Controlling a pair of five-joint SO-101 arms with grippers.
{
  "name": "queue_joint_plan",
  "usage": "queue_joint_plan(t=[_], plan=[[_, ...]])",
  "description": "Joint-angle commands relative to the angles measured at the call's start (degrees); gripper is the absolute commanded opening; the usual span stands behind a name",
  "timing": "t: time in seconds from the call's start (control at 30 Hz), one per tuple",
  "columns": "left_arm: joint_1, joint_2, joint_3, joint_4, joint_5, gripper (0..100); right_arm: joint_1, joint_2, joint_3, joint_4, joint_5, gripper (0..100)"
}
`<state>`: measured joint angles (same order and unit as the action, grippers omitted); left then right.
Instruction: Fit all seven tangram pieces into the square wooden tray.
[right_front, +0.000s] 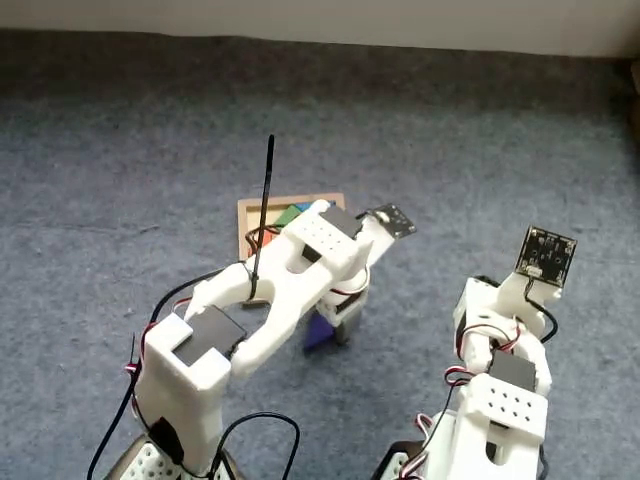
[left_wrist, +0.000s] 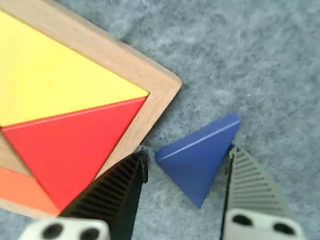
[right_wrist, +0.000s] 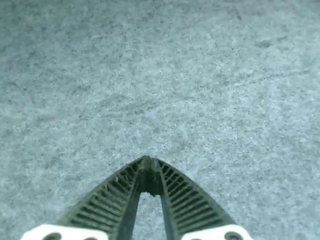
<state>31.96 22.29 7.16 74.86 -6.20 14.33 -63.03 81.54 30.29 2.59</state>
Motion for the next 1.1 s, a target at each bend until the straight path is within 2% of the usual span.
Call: queue_joint_plan(t=[0.0,0.3,0.53,0.9,1.07], plan=[[1.45,-0.48,-0.92,0.00,-0.70,26,0.75,-0.92,-0.75,-1.80,0.26,0.6],[2.95,-0.48,-0.66,-0.09,-0.70,25,0.75,-0.92,-0.75,-1.80,0.26,0.6],[3.91,-0.40,-0.13,0.26,-0.70,19,0.75,-0.92,-0.75,-1.80,0.35,0.6],[4.53,-1.01,-0.22,2.46,-0.35,20,0.75,-0.92,-0.75,-1.80,0.35,0.6],[4.44,-1.01,-0.57,4.31,-0.35,25,0.75,-0.92,-0.75,-1.80,0.35,0.6]])
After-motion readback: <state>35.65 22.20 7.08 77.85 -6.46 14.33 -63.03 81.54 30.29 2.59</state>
